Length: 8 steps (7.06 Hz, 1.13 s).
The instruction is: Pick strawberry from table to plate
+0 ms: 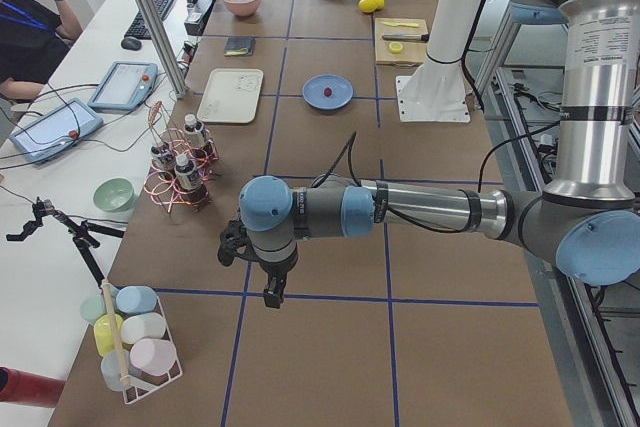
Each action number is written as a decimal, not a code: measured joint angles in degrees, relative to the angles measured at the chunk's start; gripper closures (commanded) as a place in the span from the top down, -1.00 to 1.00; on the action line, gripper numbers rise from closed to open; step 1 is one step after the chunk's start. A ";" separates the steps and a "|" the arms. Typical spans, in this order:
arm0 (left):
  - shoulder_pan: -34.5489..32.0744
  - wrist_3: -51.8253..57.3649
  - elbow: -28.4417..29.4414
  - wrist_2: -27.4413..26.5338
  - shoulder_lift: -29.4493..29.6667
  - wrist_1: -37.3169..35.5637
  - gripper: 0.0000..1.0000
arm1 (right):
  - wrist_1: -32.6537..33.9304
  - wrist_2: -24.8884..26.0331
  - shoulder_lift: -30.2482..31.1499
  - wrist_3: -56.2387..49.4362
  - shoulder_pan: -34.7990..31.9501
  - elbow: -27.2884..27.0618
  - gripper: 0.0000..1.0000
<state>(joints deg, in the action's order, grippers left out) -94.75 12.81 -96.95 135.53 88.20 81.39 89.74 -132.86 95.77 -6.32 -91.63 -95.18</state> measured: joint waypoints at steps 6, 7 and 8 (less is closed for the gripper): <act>0.00 -0.07 0.01 0.00 -0.22 0.23 1.00 | -0.97 -0.11 1.90 -0.17 -0.04 -0.07 1.00; 0.00 -0.07 0.01 0.00 -0.22 0.28 1.00 | -1.15 -0.11 2.00 -0.18 -0.04 -0.04 1.00; 0.00 -0.05 0.04 0.00 -0.25 0.28 1.00 | -1.20 -0.12 2.02 -0.16 -0.04 -0.03 1.00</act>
<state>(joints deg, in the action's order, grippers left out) -94.75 12.76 -96.92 135.53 87.95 81.67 88.54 -132.98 97.79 -6.49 -91.67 -95.21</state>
